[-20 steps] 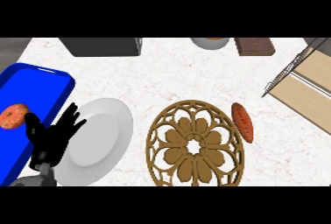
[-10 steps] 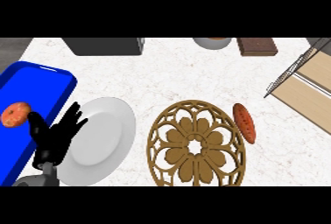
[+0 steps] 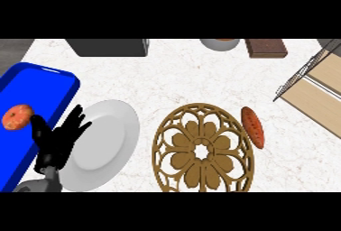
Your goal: Pick the cupcake from the placemat and place it in the tiered shelf
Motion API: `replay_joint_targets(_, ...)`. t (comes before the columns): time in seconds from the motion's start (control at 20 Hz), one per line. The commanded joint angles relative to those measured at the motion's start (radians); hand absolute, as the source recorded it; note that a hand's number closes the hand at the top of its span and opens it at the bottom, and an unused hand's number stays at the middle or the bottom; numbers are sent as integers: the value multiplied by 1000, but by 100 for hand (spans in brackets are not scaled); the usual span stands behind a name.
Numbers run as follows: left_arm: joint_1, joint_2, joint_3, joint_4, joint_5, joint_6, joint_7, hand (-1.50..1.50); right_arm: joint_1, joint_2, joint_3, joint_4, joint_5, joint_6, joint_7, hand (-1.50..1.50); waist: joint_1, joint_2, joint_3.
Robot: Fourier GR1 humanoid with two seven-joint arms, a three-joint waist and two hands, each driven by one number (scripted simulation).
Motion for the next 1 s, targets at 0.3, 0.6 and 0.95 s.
replay_joint_targets(0.3, 0, -26, -10, 64, -25, -5, -9, 0, 81, -53, 22, 203, 11, -204, -132, 150, 3, 7, -5)
replay_joint_targets(0.6, 17, -34, -1, 51, -28, -3, -28, 0, 112, -116, 3, 351, -14, -326, -284, 150, 5, 8, -4)
replay_joint_targets(0.95, -1, -16, 13, 82, -30, -27, -12, 0, 28, -150, 48, 365, -66, -268, -228, 150, 3, 6, -5)
